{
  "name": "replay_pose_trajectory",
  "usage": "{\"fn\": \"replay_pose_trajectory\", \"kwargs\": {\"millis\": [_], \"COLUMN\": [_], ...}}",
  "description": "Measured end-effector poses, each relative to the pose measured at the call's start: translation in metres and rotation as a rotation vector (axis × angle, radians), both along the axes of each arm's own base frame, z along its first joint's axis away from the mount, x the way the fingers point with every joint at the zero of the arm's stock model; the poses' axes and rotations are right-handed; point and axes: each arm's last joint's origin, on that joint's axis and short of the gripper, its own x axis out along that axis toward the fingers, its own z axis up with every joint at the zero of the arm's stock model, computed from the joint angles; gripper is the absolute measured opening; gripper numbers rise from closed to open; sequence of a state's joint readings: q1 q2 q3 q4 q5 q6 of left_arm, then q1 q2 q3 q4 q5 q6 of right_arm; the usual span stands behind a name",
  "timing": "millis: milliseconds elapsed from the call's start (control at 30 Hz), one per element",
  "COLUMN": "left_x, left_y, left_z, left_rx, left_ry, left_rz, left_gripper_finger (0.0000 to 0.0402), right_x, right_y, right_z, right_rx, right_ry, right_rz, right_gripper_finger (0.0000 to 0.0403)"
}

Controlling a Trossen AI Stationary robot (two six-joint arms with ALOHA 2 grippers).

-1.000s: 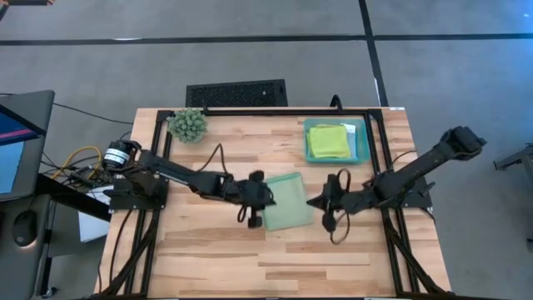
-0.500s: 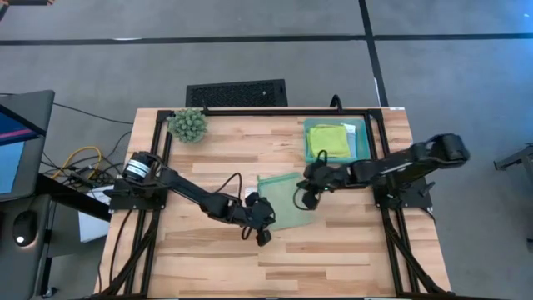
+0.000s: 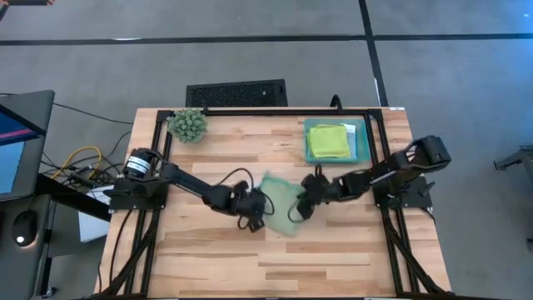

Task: Fold microfiber towels
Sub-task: Stack the light green microfiber cloth on top of the green microfiber in the blue bin

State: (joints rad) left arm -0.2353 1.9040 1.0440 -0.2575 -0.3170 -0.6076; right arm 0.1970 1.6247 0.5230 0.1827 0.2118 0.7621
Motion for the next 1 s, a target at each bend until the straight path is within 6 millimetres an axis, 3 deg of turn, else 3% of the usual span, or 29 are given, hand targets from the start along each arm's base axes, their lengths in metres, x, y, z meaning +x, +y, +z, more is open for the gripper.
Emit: {"fn": "replay_pose_trajectory", "kwargs": {"millis": [133,233,300,400,567,767,867,1000], "left_x": [-0.019,-0.030,-0.032,-0.038,-0.043,-0.028,-0.020,-0.013], "left_y": [0.017,0.026,0.030,0.033,0.013,-0.033,-0.051,-0.065], "left_z": [0.007,0.022,0.044,0.072,0.105,0.095,0.081,0.060], "left_rx": [0.092,0.182,0.223,0.264,0.175,0.068,0.094,0.067], "left_ry": [0.199,0.251,0.178,0.087,-0.085,-0.240,-0.276,-0.282], "left_rz": [-0.045,-0.085,-0.085,-0.082,-0.255,-0.441,-0.457,-0.445], "left_gripper_finger": [0.0000,0.0000,0.0000,0.0000,0.0000,0.0000,0.0010,0.0053], "right_x": [-0.007,-0.004,0.001,0.005,0.004,0.001,0.001,0.003], "right_y": [0.035,0.064,0.077,0.079,0.068,0.060,0.057,0.052], "right_z": [0.006,0.024,0.047,0.071,0.082,0.075,0.069,0.053], "right_rx": [0.123,0.153,0.137,0.076,-0.185,-0.553,-0.604,-0.616], "right_ry": [-0.038,-0.093,-0.177,-0.237,-0.214,-0.102,-0.063,0.021], "right_rz": [-0.076,0.058,0.158,0.229,0.436,0.794,0.935,1.053], "right_gripper_finger": [0.0000,0.0000,0.0002,0.0012,0.0034,0.0067,0.0096,0.0142]}}
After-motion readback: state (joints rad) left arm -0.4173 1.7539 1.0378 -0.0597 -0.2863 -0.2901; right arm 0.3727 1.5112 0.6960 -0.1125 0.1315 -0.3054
